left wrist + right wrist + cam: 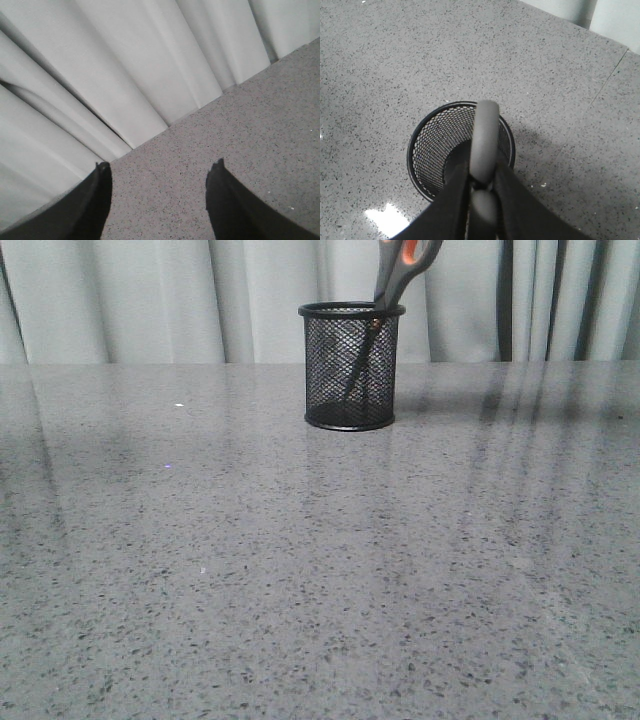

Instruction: Put scissors into bucket

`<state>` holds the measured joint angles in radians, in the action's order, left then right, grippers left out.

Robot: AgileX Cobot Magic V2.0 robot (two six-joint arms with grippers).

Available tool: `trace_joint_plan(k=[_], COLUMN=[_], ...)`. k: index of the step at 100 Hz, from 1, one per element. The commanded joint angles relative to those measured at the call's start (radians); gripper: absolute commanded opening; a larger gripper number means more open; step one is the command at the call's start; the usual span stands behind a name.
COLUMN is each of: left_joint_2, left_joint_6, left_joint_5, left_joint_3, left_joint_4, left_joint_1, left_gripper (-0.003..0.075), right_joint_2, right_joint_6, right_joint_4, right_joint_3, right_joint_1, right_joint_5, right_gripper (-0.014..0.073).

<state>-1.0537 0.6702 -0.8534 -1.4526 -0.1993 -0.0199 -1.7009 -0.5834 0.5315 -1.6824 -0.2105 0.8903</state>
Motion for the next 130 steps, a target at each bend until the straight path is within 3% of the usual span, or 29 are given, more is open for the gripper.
trace_joint_plan(k=[1, 16, 62, 82, 89, 97, 106, 121, 130], left_joint_2=[0.012, 0.012, 0.012, 0.012, 0.012, 0.012, 0.012, 0.012, 0.012], left_joint_6=[-0.012, -0.012, -0.012, -0.012, -0.012, -0.012, -0.012, -0.012, -0.012], left_joint_5=[0.068, 0.068, 0.074, 0.09, 0.094, 0.104, 0.106, 0.116, 0.159], left_joint_3=[-0.027, -0.027, -0.027, -0.027, -0.025, -0.02, -0.007, 0.037, 0.083], left_joint_4=[-0.023, -0.023, -0.023, -0.029, -0.042, -0.066, -0.077, -0.073, -0.092], left_joint_1=[0.001, 0.001, 0.001, 0.001, 0.002, 0.002, 0.002, 0.002, 0.002], left_gripper=[0.0386, 0.0386, 0.0386, 0.0386, 0.0385, 0.0377, 0.0285, -0.0018, -0.0021], right_joint_2=[0.045, 0.05, 0.211, 0.294, 0.32, 0.357, 0.401, 0.519, 0.611], right_joint_6=[-0.002, -0.002, 0.0, 0.026, 0.03, 0.03, 0.03, 0.029, 0.029], right_joint_4=[0.028, 0.028, 0.035, 0.06, 0.087, 0.117, 0.135, 0.14, 0.147], right_joint_3=[-0.038, -0.038, -0.091, -0.091, -0.079, -0.047, 0.029, 0.224, 0.363], right_joint_1=[0.0, 0.008, 0.167, 0.191, 0.191, 0.191, 0.191, 0.191, 0.191], right_joint_5=[-0.056, -0.056, -0.066, -0.028, -0.028, -0.051, -0.107, -0.288, -0.437], right_gripper=[0.0153, 0.021, 0.0208, 0.0203, 0.0156, 0.0043, -0.0074, -0.0053, -0.0053])
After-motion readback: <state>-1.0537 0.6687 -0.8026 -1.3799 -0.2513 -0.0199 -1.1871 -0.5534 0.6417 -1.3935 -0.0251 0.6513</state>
